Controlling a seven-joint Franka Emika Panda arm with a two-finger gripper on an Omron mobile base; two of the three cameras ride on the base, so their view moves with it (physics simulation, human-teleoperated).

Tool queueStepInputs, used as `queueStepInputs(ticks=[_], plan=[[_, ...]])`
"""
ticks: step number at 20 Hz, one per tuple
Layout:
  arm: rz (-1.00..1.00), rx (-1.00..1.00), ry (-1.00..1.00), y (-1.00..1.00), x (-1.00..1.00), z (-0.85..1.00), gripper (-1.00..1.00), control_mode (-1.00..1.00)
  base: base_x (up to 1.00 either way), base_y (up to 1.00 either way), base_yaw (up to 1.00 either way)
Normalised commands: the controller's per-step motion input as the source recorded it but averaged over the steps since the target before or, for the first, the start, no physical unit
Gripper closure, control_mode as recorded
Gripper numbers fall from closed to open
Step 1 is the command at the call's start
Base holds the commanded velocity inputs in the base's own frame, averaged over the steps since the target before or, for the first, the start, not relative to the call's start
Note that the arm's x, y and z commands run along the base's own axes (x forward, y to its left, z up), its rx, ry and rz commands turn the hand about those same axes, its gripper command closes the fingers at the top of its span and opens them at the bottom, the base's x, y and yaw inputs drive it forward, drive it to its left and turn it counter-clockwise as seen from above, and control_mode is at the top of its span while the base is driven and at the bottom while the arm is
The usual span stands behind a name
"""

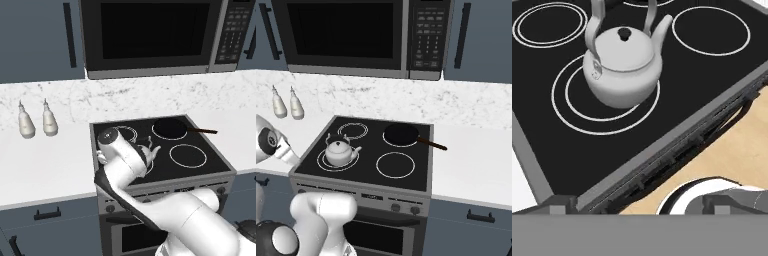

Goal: Pick the kettle from the counter and place it on a stove burner. Then turn the burner on.

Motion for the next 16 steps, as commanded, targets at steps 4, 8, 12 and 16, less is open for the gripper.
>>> queueStepInputs(ticks=[4,8,12,16], plan=[[0.16,-0.09,-0.08,0.09,-0.26,-0.32,-1.00,-1.00,0.00,0.00,0.00],[0.11,-0.15,-0.10,0.14,-0.26,-0.32,-1.00,-1.00,0.00,0.00,0.00],[0.01,-0.20,-0.02,0.14,-0.46,-0.17,-1.00,-1.00,0.00,0.00,0.00],[0.08,-0.18,-0.30,0.40,-0.70,-0.37,-1.00,-1.00,0.00,0.00,0.00]])
